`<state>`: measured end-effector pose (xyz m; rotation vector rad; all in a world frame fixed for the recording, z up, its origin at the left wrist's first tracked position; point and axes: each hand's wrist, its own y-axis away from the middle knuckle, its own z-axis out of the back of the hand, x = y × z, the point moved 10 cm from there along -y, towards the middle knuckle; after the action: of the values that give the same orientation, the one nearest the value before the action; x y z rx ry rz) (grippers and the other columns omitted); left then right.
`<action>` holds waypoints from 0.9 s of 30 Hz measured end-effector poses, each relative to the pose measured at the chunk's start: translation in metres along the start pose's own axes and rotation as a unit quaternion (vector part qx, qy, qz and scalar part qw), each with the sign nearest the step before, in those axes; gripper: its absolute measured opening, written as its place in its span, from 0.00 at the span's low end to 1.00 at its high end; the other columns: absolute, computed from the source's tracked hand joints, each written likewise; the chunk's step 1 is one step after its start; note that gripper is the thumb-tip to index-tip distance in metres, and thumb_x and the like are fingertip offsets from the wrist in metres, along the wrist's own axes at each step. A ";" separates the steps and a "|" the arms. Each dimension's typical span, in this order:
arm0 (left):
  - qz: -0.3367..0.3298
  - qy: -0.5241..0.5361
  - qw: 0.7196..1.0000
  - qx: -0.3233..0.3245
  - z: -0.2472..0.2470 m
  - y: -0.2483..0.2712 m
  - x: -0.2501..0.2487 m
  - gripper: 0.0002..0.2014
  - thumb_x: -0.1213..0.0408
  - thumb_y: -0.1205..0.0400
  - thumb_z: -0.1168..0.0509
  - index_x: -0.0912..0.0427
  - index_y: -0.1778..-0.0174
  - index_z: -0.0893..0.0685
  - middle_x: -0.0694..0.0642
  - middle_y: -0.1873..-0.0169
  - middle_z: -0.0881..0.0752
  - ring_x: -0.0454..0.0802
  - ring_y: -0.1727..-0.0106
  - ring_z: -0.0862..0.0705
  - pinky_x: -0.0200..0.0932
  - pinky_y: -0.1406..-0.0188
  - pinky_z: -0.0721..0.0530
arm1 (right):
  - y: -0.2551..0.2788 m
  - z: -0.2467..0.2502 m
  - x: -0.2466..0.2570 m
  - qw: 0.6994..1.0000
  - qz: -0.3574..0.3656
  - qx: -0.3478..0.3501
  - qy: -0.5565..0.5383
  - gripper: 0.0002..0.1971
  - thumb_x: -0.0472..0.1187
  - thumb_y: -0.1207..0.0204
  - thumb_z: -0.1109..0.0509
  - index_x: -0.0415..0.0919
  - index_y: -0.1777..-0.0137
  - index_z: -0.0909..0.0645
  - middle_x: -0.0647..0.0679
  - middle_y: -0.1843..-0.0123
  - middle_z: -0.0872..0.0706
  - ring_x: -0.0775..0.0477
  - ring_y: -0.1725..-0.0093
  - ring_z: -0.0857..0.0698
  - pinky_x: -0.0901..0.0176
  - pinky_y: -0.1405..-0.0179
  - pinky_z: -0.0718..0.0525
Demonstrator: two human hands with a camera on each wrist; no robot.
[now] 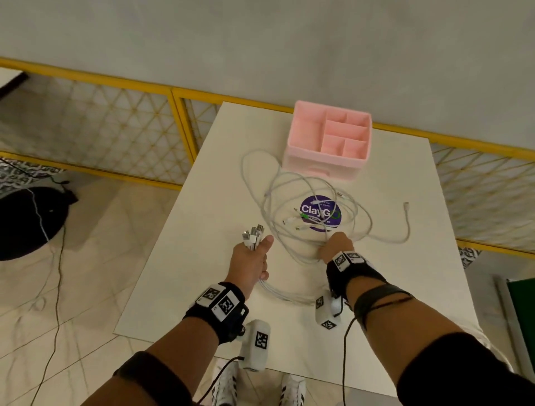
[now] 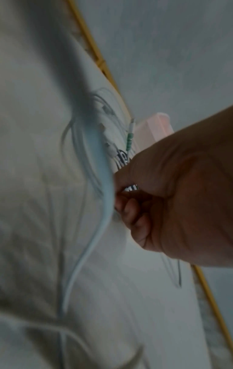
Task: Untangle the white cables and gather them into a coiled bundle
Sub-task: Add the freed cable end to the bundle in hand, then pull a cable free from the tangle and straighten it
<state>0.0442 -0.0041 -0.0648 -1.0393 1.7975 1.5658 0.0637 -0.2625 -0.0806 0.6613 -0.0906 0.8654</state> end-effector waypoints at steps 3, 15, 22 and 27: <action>0.005 0.008 1.000 -0.002 -0.001 0.000 -0.003 0.15 0.59 0.17 0.28 0.54 0.65 0.26 0.46 0.81 0.33 0.44 0.81 0.36 0.37 0.82 0.35 | 0.000 0.005 0.008 0.998 -0.004 0.024 -0.062 0.16 0.38 0.28 0.23 0.32 0.43 0.19 0.38 0.52 0.16 0.35 0.46 0.14 0.56 0.57 0.21; -0.057 0.010 0.998 0.018 -0.040 0.009 -0.052 0.15 0.56 0.15 0.30 0.57 0.66 0.22 0.50 0.80 0.30 0.48 0.81 0.30 0.45 0.76 0.19 | 0.026 0.139 0.067 0.932 0.137 -0.070 -0.329 0.07 0.30 0.29 0.33 0.34 0.68 0.22 0.36 0.71 0.21 0.41 0.72 0.21 0.53 0.70 0.21; -0.030 0.126 0.988 0.087 -0.079 0.022 -0.065 0.11 0.63 0.14 0.31 0.56 0.62 0.22 0.47 0.78 0.32 0.44 0.79 0.33 0.42 0.77 0.27 | 0.089 0.165 0.100 0.872 0.248 -0.046 -0.419 0.08 0.35 0.20 0.31 0.34 0.60 0.15 0.55 0.78 0.27 0.52 0.78 0.32 0.61 0.76 0.34; 0.032 0.218 0.966 0.137 -0.098 0.024 -0.061 0.08 0.58 0.12 0.35 0.58 0.54 0.20 0.50 0.72 0.30 0.45 0.76 0.31 0.43 0.71 0.27 | 0.123 0.117 0.103 0.895 0.313 -0.003 -0.318 0.15 0.39 0.13 0.38 0.36 0.55 0.13 0.64 0.76 0.19 0.63 0.75 0.25 0.69 0.71 0.28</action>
<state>0.0676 -0.0867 0.0155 -1.2679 2.2841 1.1316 0.0634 -0.2026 0.1084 0.9097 -0.9418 1.2304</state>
